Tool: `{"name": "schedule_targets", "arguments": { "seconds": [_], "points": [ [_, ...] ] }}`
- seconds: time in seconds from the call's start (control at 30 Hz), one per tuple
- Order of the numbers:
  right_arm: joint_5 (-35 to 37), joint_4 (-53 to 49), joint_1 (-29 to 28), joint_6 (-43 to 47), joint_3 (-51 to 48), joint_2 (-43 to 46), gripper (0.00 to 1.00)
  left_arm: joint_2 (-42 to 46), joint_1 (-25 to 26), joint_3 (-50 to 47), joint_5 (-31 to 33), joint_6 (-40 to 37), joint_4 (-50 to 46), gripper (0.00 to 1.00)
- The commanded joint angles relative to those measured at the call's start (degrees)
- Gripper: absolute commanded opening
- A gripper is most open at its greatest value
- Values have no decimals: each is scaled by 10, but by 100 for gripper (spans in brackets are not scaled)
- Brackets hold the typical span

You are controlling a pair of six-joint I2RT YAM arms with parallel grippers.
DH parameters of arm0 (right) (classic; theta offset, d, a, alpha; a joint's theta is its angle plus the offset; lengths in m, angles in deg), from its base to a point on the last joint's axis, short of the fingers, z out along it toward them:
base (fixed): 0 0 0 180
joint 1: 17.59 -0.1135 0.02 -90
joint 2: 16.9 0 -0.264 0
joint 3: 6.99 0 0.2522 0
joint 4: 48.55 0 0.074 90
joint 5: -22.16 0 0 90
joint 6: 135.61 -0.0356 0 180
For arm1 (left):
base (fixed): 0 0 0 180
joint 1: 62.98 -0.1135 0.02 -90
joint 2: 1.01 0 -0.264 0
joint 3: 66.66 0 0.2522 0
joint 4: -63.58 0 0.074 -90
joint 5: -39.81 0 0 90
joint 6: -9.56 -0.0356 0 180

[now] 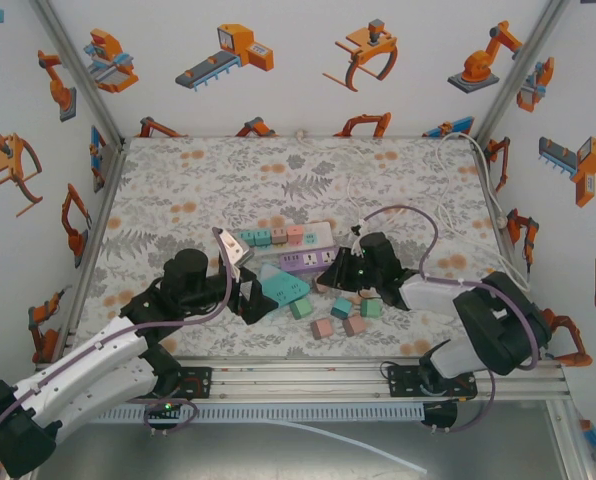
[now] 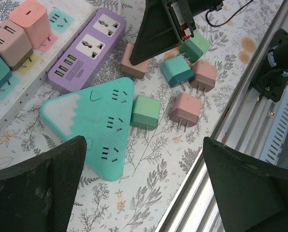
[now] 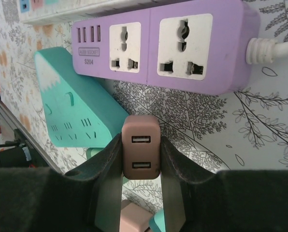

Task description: Pull the plug off the socket

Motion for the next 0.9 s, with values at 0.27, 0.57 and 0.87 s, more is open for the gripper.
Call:
{"name": "schedule_targets", "arguments": {
  "seconds": [0.27,0.57,0.87],
  "points": [
    [55,51,-25,-34,-24,-29,51,-2,3,-3,16,-16,16,97],
    [79,0,-25,-18,-23,1,69,-2,3,-7,31,-17,14,97],
    [123,-109,-25,50,12,80,73,26,3,-31,65,-9,36,97]
  ]
}}
